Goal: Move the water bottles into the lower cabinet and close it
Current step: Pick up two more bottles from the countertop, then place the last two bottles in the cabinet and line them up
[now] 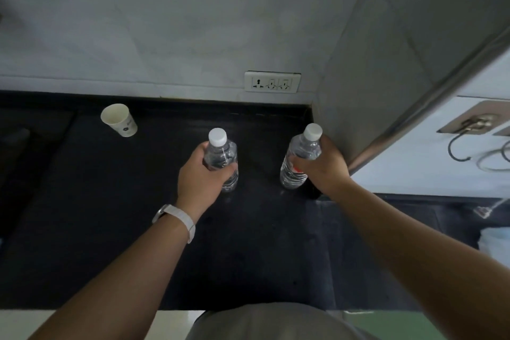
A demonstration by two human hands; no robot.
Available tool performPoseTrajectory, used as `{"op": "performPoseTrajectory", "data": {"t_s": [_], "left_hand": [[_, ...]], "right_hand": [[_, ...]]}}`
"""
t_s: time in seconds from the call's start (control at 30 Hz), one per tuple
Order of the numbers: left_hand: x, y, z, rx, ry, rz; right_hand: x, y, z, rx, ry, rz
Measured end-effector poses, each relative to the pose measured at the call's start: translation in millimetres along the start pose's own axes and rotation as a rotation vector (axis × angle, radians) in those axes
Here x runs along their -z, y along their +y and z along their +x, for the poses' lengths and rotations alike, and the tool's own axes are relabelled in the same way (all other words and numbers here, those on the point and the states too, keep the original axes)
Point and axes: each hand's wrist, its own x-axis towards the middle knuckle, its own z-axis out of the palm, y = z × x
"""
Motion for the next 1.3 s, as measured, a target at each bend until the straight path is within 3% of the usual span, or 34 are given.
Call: {"op": "performPoseTrajectory", "data": {"t_s": [0.3, 0.6, 1.0, 1.3], "left_hand": [[10.2, 6.5, -34.6, -0.134, -0.04, -0.064], [30.0, 12.0, -87.2, -0.145, 0.055, -0.157], [45.7, 8.7, -205.4, 0.022, 0.408, -0.169], [69.7, -27.5, -318.9, 0.148, 0.722, -0.157]], "right_hand": [[9.6, -8.1, -52.1, 0.036, 0.042, -0.006], [3.5, -25.2, -93.7, 0.174, -0.022, 0.118], [0.1, -30.5, -137.5, 0.393, -0.384, 0.208], [-31.3, -34.0, -205.6, 0.557, -0.691, 0.123]]}}
